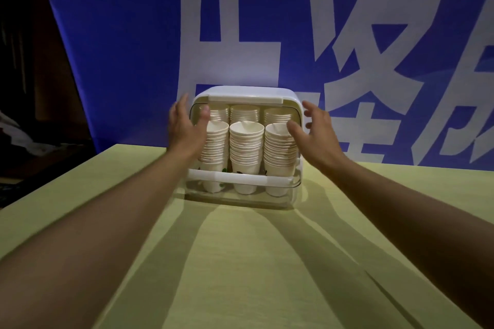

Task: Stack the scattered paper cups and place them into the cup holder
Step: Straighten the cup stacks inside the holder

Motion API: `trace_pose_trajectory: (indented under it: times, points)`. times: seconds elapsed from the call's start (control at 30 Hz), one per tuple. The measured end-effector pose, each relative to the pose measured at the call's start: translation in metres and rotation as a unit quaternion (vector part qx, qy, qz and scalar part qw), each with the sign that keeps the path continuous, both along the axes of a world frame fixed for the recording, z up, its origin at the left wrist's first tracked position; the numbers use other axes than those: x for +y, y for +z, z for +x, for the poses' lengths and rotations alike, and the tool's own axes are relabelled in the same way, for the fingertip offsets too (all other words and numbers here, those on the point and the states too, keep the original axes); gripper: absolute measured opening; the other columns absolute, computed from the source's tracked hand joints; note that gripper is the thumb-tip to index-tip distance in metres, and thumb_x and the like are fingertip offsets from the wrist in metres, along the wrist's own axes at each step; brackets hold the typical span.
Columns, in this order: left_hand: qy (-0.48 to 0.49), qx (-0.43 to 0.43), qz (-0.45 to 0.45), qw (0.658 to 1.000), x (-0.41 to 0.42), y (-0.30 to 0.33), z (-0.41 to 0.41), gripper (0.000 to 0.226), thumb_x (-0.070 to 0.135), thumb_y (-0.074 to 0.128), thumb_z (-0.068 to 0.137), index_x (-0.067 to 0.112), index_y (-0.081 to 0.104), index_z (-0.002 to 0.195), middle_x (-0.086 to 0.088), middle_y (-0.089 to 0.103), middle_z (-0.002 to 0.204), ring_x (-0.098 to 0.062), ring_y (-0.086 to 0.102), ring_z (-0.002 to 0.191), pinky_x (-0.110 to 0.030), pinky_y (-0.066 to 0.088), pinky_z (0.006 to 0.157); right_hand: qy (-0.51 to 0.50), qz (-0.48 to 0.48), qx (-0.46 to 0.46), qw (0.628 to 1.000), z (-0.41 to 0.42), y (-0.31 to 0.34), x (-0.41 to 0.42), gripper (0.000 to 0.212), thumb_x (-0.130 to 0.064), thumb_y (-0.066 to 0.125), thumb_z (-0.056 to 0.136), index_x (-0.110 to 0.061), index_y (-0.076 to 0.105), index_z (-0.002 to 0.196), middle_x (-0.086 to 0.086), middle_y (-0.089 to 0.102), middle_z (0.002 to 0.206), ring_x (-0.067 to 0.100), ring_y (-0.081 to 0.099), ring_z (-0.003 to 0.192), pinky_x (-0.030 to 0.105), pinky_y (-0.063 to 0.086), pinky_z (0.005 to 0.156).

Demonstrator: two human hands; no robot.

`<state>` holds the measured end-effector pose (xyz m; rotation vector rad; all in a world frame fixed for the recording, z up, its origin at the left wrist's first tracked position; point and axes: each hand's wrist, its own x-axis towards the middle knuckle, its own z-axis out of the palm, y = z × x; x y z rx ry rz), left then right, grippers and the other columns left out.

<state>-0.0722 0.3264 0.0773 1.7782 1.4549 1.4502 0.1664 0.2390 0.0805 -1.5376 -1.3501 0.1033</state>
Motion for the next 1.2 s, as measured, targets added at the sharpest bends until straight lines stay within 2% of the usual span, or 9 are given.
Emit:
trace_pose_trajectory:
  times: [0.13, 0.23, 0.43, 0.57, 0.63, 0.73, 0.9, 1.07, 1.2]
  points:
    - [-0.104, -0.02, -0.043, 0.993, 0.005, 0.011, -0.01, 0.059, 0.051, 0.045, 0.102, 0.038, 0.023, 0.155, 0.002, 0.038, 0.156, -0.023, 0.043, 0.136, -0.045, 0.04, 0.107, 0.037, -0.046, -0.026, 0.998, 0.002, 0.012, 0.007, 0.061, -0.041, 0.058, 0.097, -0.027, 0.033, 0.15, 0.004, 0.033, 0.15, 0.028, 0.051, 0.127, 0.047, 0.05, 0.102]
    - [-0.115, -0.061, -0.022, 0.991, -0.005, 0.012, -0.011, 0.055, 0.042, 0.047, 0.104, 0.031, 0.029, 0.154, 0.004, 0.043, 0.152, -0.01, 0.043, 0.12, -0.032, 0.037, 0.093, 0.029, -0.045, -0.013, 0.998, 0.002, 0.013, 0.006, 0.057, -0.04, 0.058, 0.097, -0.026, 0.039, 0.149, 0.005, 0.035, 0.148, 0.028, 0.054, 0.123, 0.044, 0.05, 0.101]
    - [-0.087, -0.055, 0.032, 0.994, -0.012, -0.016, -0.036, 0.051, 0.039, 0.055, 0.101, 0.03, 0.038, 0.149, 0.004, 0.051, 0.137, -0.012, 0.053, 0.118, -0.018, 0.041, 0.076, 0.049, -0.004, -0.005, 0.999, 0.004, -0.009, -0.021, 0.046, -0.031, 0.065, 0.094, -0.025, 0.049, 0.137, -0.001, 0.045, 0.14, 0.015, 0.056, 0.114, 0.021, 0.05, 0.085]
    - [-0.074, -0.013, 0.043, 0.996, -0.019, -0.042, -0.046, 0.052, 0.038, 0.061, 0.097, 0.037, 0.041, 0.145, 0.006, 0.043, 0.131, -0.015, 0.055, 0.116, -0.037, 0.05, 0.09, 0.063, 0.0, -0.014, 0.998, 0.004, -0.032, -0.033, 0.061, -0.027, 0.073, 0.088, -0.03, 0.041, 0.14, -0.003, 0.044, 0.135, 0.011, 0.056, 0.107, 0.019, 0.053, 0.081]
    - [-0.064, 0.012, 0.049, 0.997, -0.024, -0.049, -0.045, 0.053, 0.038, 0.061, 0.097, 0.036, 0.042, 0.147, 0.007, 0.036, 0.13, -0.014, 0.052, 0.118, -0.034, 0.045, 0.092, 0.066, -0.01, -0.027, 0.997, 0.001, -0.042, -0.036, 0.067, -0.027, 0.073, 0.089, -0.037, 0.037, 0.144, -0.003, 0.039, 0.14, 0.012, 0.054, 0.111, 0.014, 0.048, 0.079]
    - [-0.057, 0.051, 0.052, 0.996, -0.031, -0.054, -0.042, 0.052, 0.037, 0.062, 0.096, 0.038, 0.045, 0.145, 0.005, 0.03, 0.13, -0.015, 0.046, 0.119, -0.03, 0.044, 0.091, 0.052, -0.02, -0.075, 0.996, -0.006, -0.051, -0.041, 0.067, -0.026, 0.072, 0.09, -0.044, 0.036, 0.144, -0.003, 0.032, 0.145, 0.018, 0.047, 0.124, 0.025, 0.048, 0.094]
    - [-0.052, 0.04, 0.04, 0.997, -0.037, -0.049, -0.035, 0.056, 0.031, 0.071, 0.091, 0.036, 0.047, 0.141, 0.003, 0.019, 0.156, -0.007, 0.03, 0.127, -0.028, 0.037, 0.097, 0.009, -0.019, -0.138, 0.99, -0.015, -0.037, -0.039, 0.067, -0.036, 0.074, 0.087, -0.047, 0.038, 0.143, -0.007, 0.015, 0.158, 0.026, 0.027, 0.143, 0.046, 0.036, 0.113]
    - [-0.059, 0.006, 0.032, 0.998, -0.037, -0.051, -0.028, 0.061, 0.026, 0.077, 0.087, 0.038, 0.046, 0.138, 0.006, 0.022, 0.157, -0.009, 0.033, 0.129, -0.029, 0.037, 0.097, 0.018, -0.009, -0.1, 0.995, -0.035, -0.017, -0.033, 0.037, -0.026, 0.074, 0.087, -0.035, 0.064, 0.122, -0.006, 0.025, 0.158, 0.024, 0.034, 0.142, 0.043, 0.039, 0.112]
    - [-0.026, -0.01, 0.044, 0.999, -0.033, -0.054, -0.018, 0.064, 0.017, 0.079, 0.084, 0.04, 0.044, 0.133, 0.007, 0.027, 0.151, -0.011, 0.04, 0.125, -0.029, 0.045, 0.086, 0.012, 0.019, -0.063, 0.998, -0.042, -0.013, -0.032, 0.026, -0.02, 0.075, 0.087, -0.027, 0.068, 0.112, -0.007, 0.036, 0.152, 0.019, 0.041, 0.135, 0.037, 0.042, 0.108]
